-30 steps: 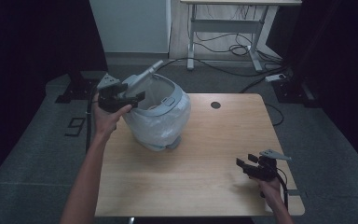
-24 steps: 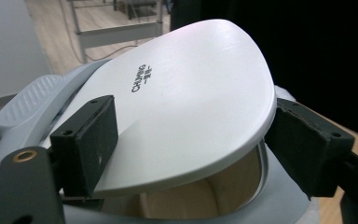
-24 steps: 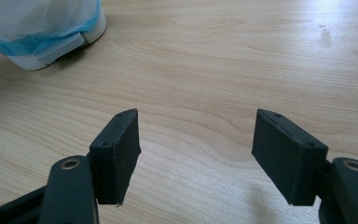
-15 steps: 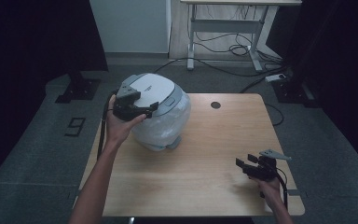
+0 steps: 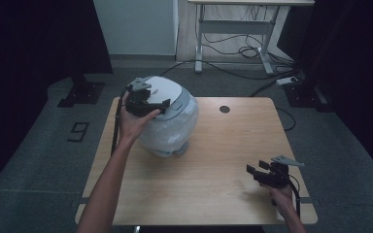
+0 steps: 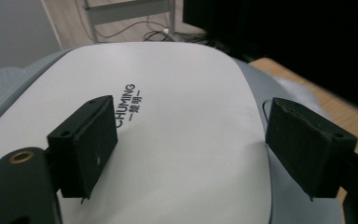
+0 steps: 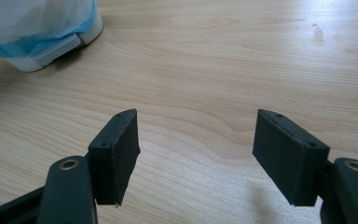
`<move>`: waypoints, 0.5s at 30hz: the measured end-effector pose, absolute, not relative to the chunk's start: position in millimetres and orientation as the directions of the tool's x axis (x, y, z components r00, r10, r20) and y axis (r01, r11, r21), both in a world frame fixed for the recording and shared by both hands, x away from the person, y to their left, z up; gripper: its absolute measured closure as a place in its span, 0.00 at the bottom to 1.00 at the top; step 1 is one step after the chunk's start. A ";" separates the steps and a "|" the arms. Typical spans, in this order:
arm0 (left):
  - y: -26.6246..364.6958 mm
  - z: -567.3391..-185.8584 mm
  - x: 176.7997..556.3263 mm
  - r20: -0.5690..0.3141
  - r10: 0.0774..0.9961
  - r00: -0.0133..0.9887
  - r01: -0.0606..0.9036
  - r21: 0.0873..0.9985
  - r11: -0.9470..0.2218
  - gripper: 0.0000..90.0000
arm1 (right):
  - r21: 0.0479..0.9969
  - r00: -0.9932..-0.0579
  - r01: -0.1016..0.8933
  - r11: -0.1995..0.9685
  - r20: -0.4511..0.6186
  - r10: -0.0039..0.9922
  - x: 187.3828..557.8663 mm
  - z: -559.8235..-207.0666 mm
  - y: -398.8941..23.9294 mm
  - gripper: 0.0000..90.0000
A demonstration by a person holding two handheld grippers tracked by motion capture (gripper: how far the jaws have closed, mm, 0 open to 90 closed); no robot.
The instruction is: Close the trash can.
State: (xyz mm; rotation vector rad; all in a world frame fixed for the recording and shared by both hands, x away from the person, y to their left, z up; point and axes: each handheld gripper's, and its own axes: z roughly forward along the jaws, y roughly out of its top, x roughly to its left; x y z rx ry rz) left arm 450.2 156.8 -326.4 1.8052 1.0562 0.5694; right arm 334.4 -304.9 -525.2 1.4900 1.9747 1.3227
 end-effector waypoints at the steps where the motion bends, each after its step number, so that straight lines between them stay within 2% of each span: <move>1: 159.0 -326.7 451.5 -0.059 0.859 0.509 0.419 0.889 -0.187 0.21 | 0.820 -0.395 0.571 0.019 0.254 0.883 334.5 -525.2 -305.3 0.34; 8: 156.3 -327.6 455.6 -0.027 0.889 0.457 0.421 0.887 -0.190 0.23 | 0.820 -0.399 0.572 0.030 0.246 0.884 334.9 -526.0 -303.7 0.34; 15: 136.4 -323.3 460.5 -0.006 0.907 0.421 0.447 0.871 -0.202 0.26 | 0.817 -0.395 0.576 0.039 0.236 0.888 334.9 -526.9 -302.1 0.34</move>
